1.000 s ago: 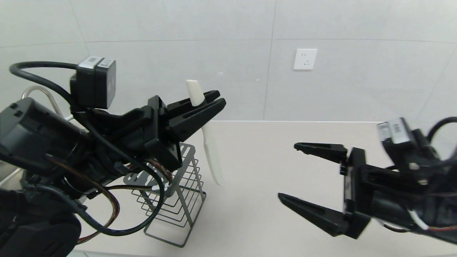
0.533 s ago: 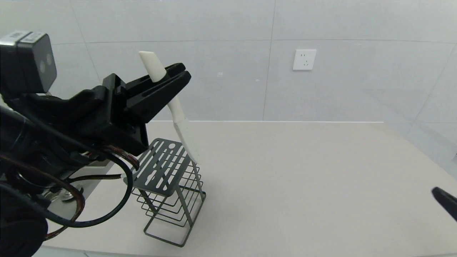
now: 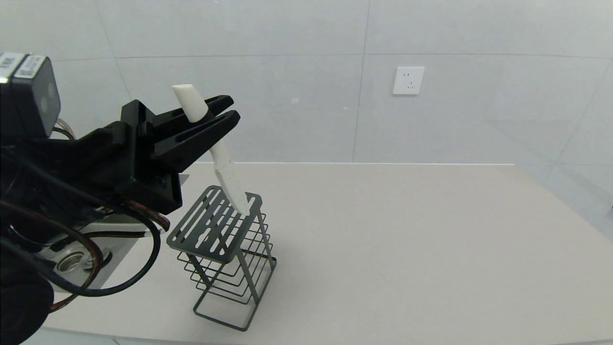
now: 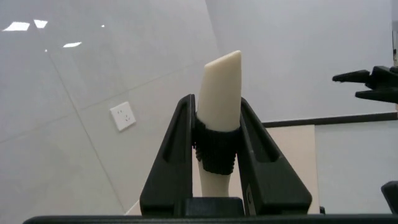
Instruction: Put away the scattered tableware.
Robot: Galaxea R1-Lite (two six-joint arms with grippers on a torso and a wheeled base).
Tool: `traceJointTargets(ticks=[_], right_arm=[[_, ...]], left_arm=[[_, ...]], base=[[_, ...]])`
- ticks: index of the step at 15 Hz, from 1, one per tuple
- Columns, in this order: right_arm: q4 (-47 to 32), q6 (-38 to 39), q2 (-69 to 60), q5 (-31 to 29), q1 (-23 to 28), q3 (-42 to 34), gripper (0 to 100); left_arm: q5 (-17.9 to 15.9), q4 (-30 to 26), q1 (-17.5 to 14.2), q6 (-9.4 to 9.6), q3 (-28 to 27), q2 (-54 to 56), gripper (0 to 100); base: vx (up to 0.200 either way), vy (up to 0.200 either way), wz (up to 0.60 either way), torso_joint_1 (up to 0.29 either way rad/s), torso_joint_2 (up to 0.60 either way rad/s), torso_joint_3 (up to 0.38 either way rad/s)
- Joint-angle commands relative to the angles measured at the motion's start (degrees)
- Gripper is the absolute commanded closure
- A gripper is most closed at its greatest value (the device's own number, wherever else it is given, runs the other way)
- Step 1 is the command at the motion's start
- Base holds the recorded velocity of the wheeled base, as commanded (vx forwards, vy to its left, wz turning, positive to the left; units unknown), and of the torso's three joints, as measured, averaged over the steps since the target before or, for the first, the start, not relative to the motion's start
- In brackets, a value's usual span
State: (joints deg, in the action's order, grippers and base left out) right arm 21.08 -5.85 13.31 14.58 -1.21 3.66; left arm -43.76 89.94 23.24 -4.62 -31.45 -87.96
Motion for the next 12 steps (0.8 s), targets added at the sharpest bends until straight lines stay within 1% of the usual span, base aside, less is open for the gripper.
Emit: traceJointTargets(ticks=[1,3,4,5,7,9,10,11,12], right_arm=[[-7.72,-1.18,-11.99,1.33,1.47,-3.48,0],[-10.97,-1.44,-12.43,1.15,1.29,-3.66,0],[-16.77,-3.2,-12.52,0.71,1.29,-3.66,0],[-18.7,-3.73,-12.43,0.63,1.29,-3.57,0],[-18.0,-2.32,-12.52,-0.17,1.29,-3.57,0],[-18.44,1.72,-12.43,-7.29,1.29,-3.66,0],[-21.52,4.8,-12.43,-12.03,1.21,-3.48,0],[-21.43,6.55,-12.52,-12.38,1.21,-3.48,0],[-21.43,6.47,-12.43,-12.38,1.21,-3.57,0]], left_arm=[[-0.09,0.06,-1.35,-0.04,0.43,-0.99,100],[-0.27,0.06,-1.35,0.23,0.07,-2.92,100],[-0.44,0.06,-1.35,0.31,-0.01,-3.54,100],[-0.44,0.06,-1.35,0.31,0.07,-3.8,100],[-0.44,0.06,-1.17,0.31,0.07,-4.33,100],[-0.44,0.06,-1.26,0.31,-0.19,-4.77,100],[-0.44,0.06,-1.44,0.4,-0.19,-4.77,100],[-0.44,0.06,-2.41,0.4,-0.45,-4.95,100],[-0.53,0.06,-3.2,0.84,-0.72,-5.3,100]], base=[[0.0,0.0,0.0,0.0,0.0,0.0],[0.0,0.0,0.0,0.0,0.0,0.0],[0.0,0.0,0.0,0.0,0.0,0.0],[0.0,0.0,0.0,0.0,0.0,0.0],[0.0,0.0,0.0,0.0,0.0,0.0],[0.0,0.0,0.0,0.0,0.0,0.0],[0.0,0.0,0.0,0.0,0.0,0.0],[0.0,0.0,0.0,0.0,0.0,0.0],[0.0,0.0,0.0,0.0,0.0,0.0]])
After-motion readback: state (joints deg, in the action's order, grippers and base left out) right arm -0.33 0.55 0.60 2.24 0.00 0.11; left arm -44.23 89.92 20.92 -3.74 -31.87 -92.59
